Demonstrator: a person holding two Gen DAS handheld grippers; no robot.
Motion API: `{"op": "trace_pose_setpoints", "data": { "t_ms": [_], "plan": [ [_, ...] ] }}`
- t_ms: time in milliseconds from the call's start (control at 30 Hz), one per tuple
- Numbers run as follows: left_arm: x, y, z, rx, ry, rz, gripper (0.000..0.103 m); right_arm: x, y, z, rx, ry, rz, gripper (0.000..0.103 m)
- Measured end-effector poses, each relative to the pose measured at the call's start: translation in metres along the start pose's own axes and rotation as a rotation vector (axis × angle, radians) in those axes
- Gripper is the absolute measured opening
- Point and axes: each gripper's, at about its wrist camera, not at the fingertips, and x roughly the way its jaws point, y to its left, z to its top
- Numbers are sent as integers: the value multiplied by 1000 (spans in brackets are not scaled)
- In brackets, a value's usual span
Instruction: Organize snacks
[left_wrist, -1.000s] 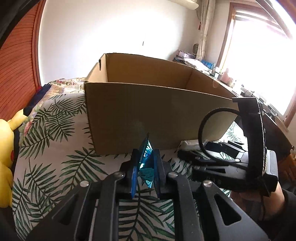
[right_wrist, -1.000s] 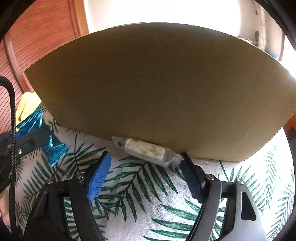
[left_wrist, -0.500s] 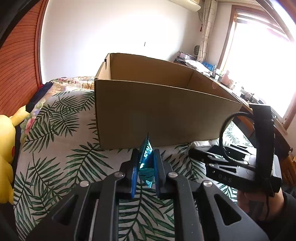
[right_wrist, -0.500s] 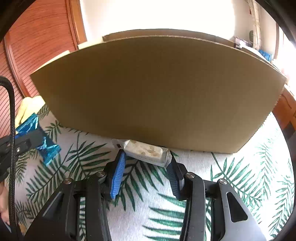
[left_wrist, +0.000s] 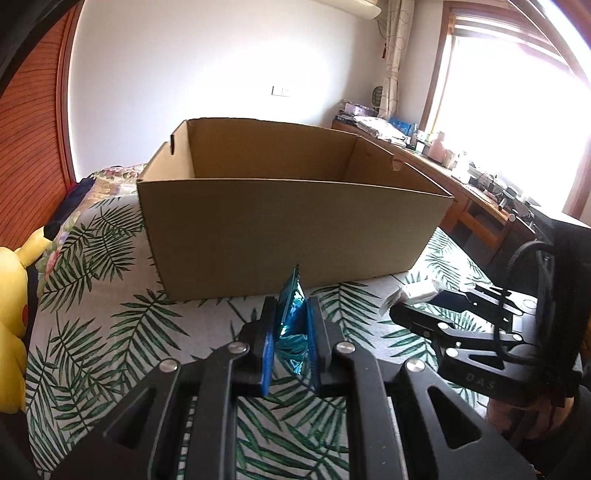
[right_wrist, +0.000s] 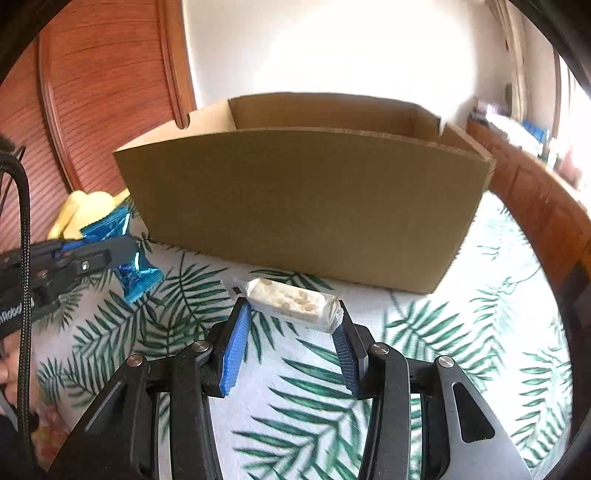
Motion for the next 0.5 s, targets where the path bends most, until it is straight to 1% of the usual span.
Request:
{"op": "trace_pose_setpoints", "data": {
  "t_ms": [200, 367, 433, 500],
  "plan": [
    [-11, -15, 4, 22, -15, -9, 13, -29, -4, -5, -8, -39, 19, 44],
    [-22, -28, 11, 51, -41, -4, 13, -41, -7, 1, -21, -62, 21, 45],
    [-19, -29, 12, 56, -33, 5, 13, -48, -10, 1, -29, -74, 18, 45],
    [-12, -25, 8, 38, -7, 6, 14, -53, -16, 0, -25, -79, 15, 45]
  ]
}}
